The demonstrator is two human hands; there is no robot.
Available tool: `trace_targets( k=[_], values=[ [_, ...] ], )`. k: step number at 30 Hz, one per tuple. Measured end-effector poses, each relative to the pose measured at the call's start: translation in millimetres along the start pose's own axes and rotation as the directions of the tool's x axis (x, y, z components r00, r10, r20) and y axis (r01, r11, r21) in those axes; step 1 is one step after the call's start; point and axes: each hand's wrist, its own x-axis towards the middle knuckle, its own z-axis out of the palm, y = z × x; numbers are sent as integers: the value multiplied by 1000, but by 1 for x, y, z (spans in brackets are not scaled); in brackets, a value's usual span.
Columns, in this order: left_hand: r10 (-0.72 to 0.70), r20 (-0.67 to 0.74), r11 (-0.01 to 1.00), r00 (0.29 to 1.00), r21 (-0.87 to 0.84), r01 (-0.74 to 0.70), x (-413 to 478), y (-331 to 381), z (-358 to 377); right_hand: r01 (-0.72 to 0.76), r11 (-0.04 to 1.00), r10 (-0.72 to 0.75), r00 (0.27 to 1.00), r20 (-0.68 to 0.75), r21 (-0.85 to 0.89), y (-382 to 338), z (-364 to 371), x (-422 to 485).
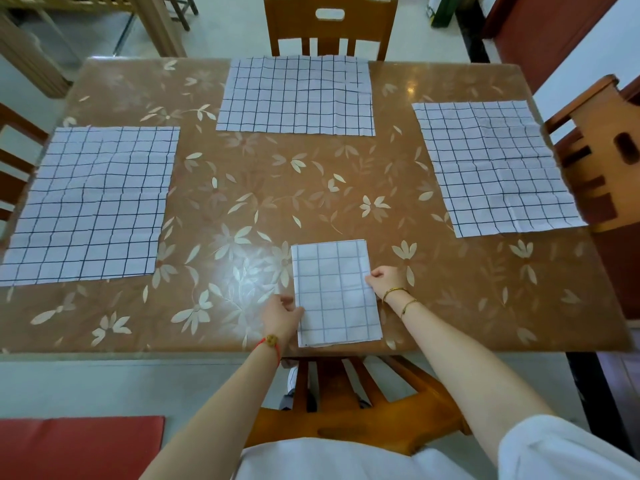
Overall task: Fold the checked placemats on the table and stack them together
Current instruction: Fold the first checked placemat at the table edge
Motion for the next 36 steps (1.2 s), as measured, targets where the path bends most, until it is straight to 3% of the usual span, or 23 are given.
trace_targets(
  k=[7, 12, 16, 20, 23, 26, 29, 33, 36],
  values=[
    [-18, 16, 999, 1000, -27, 18, 5, 3, -4, -2, 999, 2, 1000, 5, -34, 0, 3, 2],
    [11, -39, 998, 999, 64, -8, 9, -5, -19, 66, 988, -60, 997, 50, -139, -5, 14, -5],
    [20, -6, 984, 1000, 175, -19, 11, -11, -25, 114, 959, -106, 993, 44, -261, -7, 21, -11],
    [75, -7, 971, 997, 230, -71, 16, -10, -27, 125, 940, -128, 992, 9, -317, -7, 20, -13],
    [214, -70, 941, 974, 283, -187, 23, 0, -31, 152, 912, -180, 983, -37, -381, -11, 18, -16],
    [403, -42, 829, 914, 441, -345, 39, 15, -35, 258, 850, -338, 936, -99, -459, -24, 21, -19],
    [485, 97, 634, 869, 645, -426, 53, 30, -40, 427, 732, -524, 851, -38, -531, -42, 33, -18],
    [427, 268, 432, 864, 779, -455, 71, 37, -44, 616, 542, -639, 744, 196, -571, -70, 58, -19],
    [374, 320, 370, 870, 809, -457, 79, 38, -43, 637, 472, -560, 750, 351, -609, -79, 78, -21]
  ],
)
